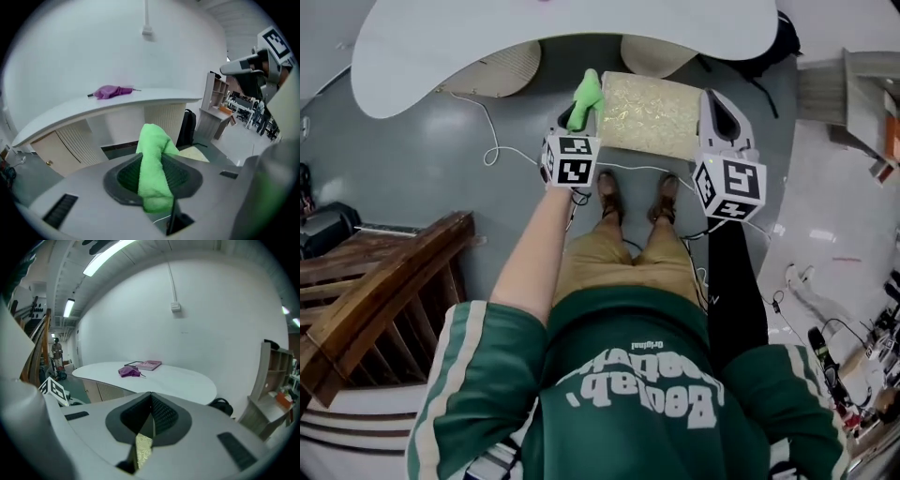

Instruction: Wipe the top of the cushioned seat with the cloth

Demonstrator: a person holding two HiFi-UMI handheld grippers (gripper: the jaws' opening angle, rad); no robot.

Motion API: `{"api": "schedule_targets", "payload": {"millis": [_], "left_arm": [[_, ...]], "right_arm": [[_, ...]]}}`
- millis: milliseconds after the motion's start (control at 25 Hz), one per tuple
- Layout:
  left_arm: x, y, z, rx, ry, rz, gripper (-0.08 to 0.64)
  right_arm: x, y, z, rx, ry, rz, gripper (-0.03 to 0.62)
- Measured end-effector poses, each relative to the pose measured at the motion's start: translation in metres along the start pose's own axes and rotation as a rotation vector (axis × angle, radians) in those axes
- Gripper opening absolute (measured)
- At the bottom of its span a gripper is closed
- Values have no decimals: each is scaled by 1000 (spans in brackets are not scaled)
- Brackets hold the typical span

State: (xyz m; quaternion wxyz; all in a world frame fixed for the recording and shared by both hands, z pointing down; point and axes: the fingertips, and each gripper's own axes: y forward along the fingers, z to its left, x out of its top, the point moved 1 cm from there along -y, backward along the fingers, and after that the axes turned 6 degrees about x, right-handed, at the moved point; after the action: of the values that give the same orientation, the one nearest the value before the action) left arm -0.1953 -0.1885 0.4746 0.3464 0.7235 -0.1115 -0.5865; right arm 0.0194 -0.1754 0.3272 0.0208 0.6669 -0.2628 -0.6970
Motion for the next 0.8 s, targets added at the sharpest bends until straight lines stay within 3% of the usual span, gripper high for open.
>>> {"api": "schedule_targets", "payload": {"millis": [280, 480, 800], "left_arm": [[111, -47, 3, -64, -47, -214, 123], [198, -90, -19, -115, 9, -388, 123], [294, -157, -7, -90, 84, -606, 123]], "right_arm": [[52, -15, 3, -42, -32, -66, 8], [99, -28, -7, -65, -81, -135, 8], [168, -44, -12, -75, -156, -232, 8]]}}
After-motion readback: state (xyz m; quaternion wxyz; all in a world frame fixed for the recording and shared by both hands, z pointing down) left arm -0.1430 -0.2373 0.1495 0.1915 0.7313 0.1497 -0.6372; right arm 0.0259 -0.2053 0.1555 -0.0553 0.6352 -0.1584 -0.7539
